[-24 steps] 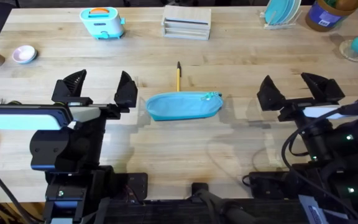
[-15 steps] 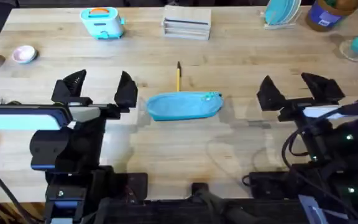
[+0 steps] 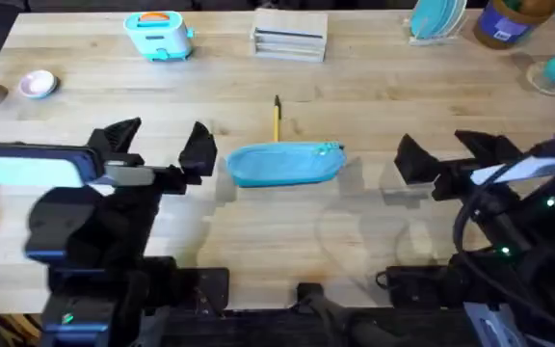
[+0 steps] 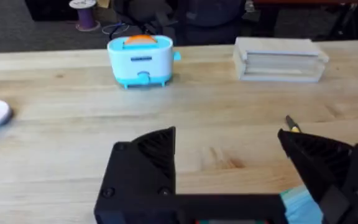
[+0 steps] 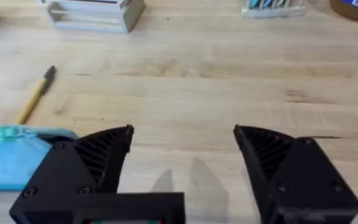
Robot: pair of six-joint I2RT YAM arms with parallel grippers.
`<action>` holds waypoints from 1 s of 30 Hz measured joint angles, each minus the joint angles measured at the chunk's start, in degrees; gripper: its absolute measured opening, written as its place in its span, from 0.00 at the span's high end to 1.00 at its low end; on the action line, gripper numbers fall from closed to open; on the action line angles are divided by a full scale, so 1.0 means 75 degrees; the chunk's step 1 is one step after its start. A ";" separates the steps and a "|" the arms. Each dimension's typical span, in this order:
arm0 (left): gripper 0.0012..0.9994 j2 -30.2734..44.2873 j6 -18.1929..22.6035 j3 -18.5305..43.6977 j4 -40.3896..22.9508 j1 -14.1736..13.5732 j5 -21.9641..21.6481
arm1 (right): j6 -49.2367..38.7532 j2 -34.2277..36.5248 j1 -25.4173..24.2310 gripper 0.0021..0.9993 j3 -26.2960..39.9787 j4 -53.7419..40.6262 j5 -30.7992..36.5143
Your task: Unzip the bag, pick up the pens from the table one at a time and place them inside, then zip the bag closed.
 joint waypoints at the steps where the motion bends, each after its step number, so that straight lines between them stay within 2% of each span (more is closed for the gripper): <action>1: 0.01 0.0084 0.0003 0.0320 -0.0251 0.0000 0.0045 | -0.0001 0.0153 0.0000 0.00 0.0219 -0.0326 -0.0028; 5: 0.01 0.0653 0.0213 0.1615 -0.1108 0.0000 0.0149 | -0.0068 0.1008 0.0000 0.00 0.1537 -0.1293 -0.0097; 6: 0.01 0.1451 0.0682 0.2557 -0.1803 0.0000 0.0515 | -0.0092 0.1832 0.0000 0.00 0.2710 -0.1888 -0.0152; 7: 0.01 0.1784 0.0882 0.2857 -0.2034 0.0000 0.0677 | -0.0096 0.2149 0.0000 0.00 0.3099 -0.2048 -0.0157; 8: 0.01 0.3525 0.1754 0.4231 -0.3325 0.0000 0.1259 | -0.0114 0.3585 0.0000 0.00 0.4561 -0.2540 -0.0377; 11: 0.01 0.4598 0.2270 0.5102 -0.4027 0.0000 0.1463 | -0.0117 0.4367 0.0000 0.00 0.5239 -0.2645 -0.0655; 15: 0.01 0.5761 0.3084 0.6174 -0.5067 0.0000 0.1605 | -0.0117 0.5142 0.0000 0.00 0.5758 -0.2723 -0.0960; 20: 0.01 0.6865 0.4331 0.7092 -0.6289 0.0000 0.2045 | -0.0117 0.5657 0.0000 0.00 0.5813 -0.2821 -0.1211; 25: 0.01 0.7485 0.5919 0.7432 -0.7275 0.0000 0.2757 | -0.0117 0.5737 0.0000 0.00 0.5816 -0.2827 -0.1414; 30: 0.01 0.7799 0.7383 0.7432 -0.7356 0.0000 0.3026 | -0.0117 0.5740 0.0000 0.00 0.5816 -0.2827 -0.1472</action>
